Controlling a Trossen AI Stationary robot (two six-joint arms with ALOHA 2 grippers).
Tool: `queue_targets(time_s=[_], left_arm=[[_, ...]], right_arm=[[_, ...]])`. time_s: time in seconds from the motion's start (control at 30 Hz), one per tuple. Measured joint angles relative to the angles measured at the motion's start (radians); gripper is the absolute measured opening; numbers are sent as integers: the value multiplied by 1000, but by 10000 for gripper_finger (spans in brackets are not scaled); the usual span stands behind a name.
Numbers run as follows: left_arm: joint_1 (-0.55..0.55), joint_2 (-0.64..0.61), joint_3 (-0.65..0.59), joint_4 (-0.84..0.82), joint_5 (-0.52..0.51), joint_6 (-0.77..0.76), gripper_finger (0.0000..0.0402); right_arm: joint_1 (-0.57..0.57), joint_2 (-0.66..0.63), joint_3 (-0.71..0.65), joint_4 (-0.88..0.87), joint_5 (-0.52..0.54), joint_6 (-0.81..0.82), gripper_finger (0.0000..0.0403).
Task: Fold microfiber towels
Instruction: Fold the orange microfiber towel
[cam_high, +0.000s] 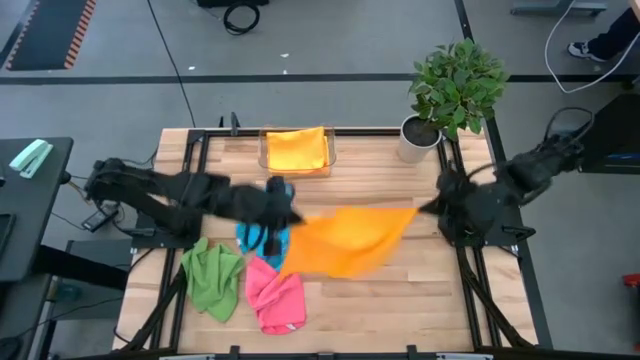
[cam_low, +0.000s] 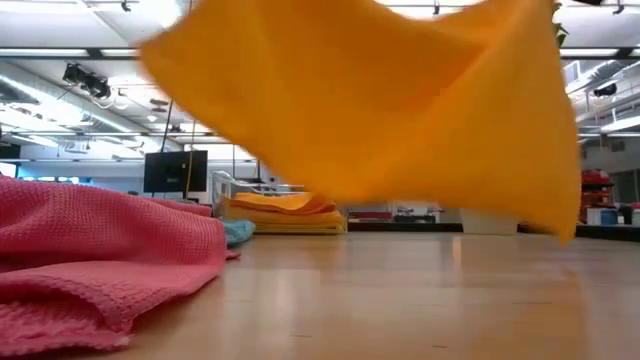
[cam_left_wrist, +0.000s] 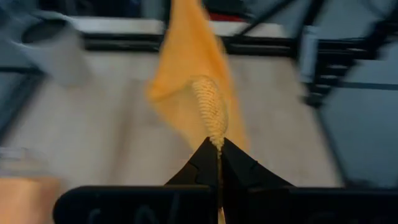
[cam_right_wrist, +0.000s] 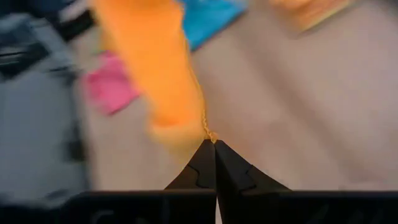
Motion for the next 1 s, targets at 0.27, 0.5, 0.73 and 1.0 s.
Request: queue_targets(time_s=[0.27, 0.5, 0.73, 1.0], left_arm=[[300, 3, -1, 98, 273, 243, 6], [155, 52, 1, 0, 417, 230, 6], [-223, 297, -232, 389, 210, 147, 6], [-397, 588, -433, 929, 91, -97, 7]], right_arm=[[-149, 87, 304, -167, 188, -381, 0], [2, 221, 209, -228, -98, -235, 0], [339, 471, -243, 191, -270, 219, 0], [537, 772, -319, 618, -373, 639, 0]])
